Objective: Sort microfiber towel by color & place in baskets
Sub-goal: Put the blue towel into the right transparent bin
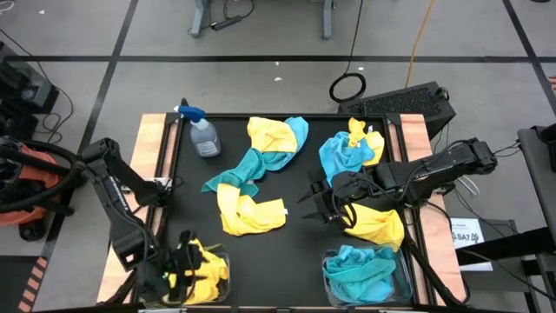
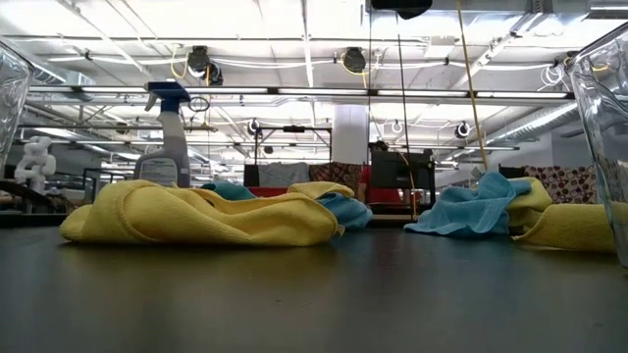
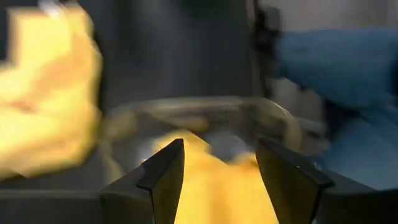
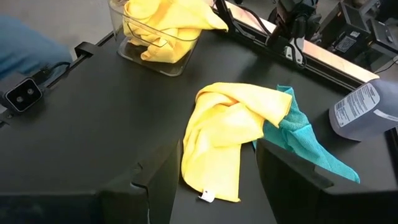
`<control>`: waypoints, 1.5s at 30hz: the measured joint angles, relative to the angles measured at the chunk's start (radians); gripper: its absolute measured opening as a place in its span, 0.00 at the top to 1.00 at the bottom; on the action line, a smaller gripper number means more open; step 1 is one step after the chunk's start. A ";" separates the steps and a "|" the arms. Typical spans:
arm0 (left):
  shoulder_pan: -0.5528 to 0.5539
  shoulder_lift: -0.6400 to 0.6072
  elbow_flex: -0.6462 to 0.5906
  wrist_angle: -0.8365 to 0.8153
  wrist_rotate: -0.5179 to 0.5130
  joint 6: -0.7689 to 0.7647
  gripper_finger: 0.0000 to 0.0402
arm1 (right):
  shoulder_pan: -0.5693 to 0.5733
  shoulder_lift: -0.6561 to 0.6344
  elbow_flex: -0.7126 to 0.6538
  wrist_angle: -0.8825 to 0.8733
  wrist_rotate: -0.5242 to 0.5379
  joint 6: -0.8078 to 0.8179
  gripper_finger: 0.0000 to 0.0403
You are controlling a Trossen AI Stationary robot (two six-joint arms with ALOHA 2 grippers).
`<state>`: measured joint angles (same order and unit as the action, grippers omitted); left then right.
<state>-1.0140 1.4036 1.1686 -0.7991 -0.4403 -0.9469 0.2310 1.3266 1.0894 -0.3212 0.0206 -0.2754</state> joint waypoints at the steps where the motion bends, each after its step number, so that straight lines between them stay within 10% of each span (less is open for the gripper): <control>1: 0.012 0.000 0.000 -0.009 -0.028 0.034 0.49 | 0.000 0.000 0.000 -0.004 0.000 0.003 0.50; 23: 0.471 0.000 0.000 -0.160 -0.202 0.394 0.49 | 0.000 0.000 0.000 -0.039 0.004 0.081 0.50; 45: 0.842 0.036 -0.010 -0.119 -0.049 0.591 0.49 | 0.000 0.000 0.000 -0.038 0.004 0.081 0.50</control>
<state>-0.1720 1.4397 1.1590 -0.9179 -0.4892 -0.3556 0.2306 1.3266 1.0893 -0.3590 0.0246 -0.1947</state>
